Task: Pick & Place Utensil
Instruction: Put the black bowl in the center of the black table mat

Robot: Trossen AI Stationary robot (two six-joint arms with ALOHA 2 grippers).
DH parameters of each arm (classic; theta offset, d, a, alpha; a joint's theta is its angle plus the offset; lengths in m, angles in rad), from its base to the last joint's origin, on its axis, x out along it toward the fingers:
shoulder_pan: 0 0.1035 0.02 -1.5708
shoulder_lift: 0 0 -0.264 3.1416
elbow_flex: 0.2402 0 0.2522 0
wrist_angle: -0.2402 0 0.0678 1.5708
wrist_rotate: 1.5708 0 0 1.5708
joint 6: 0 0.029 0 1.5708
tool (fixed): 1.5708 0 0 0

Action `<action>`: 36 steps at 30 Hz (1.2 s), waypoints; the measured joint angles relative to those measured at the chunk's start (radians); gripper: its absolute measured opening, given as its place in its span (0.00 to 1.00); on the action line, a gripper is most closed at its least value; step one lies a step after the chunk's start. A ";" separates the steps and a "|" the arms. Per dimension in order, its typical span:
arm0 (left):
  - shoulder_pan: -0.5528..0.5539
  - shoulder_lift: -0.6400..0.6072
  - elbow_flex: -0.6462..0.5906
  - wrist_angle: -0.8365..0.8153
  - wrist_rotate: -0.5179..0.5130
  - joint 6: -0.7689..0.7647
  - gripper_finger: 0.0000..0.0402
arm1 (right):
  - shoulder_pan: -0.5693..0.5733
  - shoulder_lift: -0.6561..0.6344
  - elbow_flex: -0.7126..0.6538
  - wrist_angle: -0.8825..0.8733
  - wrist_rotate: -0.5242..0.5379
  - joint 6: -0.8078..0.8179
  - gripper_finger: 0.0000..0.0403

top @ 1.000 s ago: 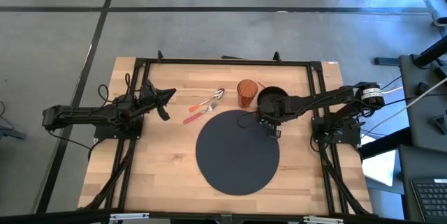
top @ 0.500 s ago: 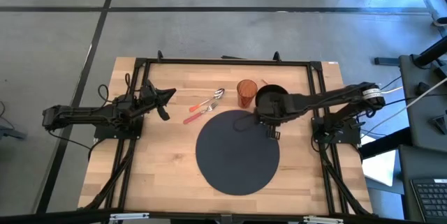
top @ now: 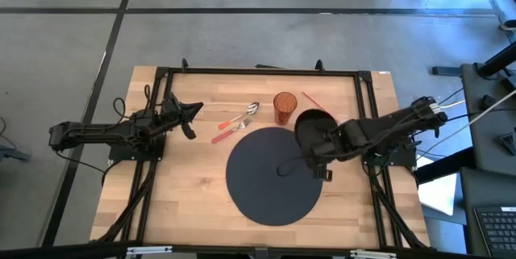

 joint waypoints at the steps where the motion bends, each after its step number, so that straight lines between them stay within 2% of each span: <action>1: 0.000 0.000 0.000 0.000 0.000 0.000 0.01 | 0.009 0.000 0.002 0.030 0.000 -0.001 0.02; 6: 0.000 0.000 0.000 0.000 -0.001 0.000 0.01 | 0.031 0.039 -0.002 0.183 -0.022 -0.073 0.02; 9: 0.000 0.000 0.000 0.000 -0.001 0.000 0.01 | 0.034 0.118 -0.003 0.255 -0.043 -0.116 0.02; 13: 0.000 0.000 0.000 0.000 -0.001 0.000 0.01 | 0.034 0.233 -0.003 0.319 -0.121 -0.215 0.02; 19: 0.000 0.000 0.000 0.000 -0.001 0.000 0.01 | 0.034 0.368 -0.005 0.420 -0.154 -0.289 0.02; 23: 0.000 0.000 0.000 0.000 -0.001 0.000 0.01 | 0.037 0.404 -0.005 0.479 -0.219 -0.337 0.02; 36: 0.000 0.000 0.000 0.000 -0.002 0.000 0.01 | 0.052 0.461 -0.005 0.485 -0.196 -0.343 0.02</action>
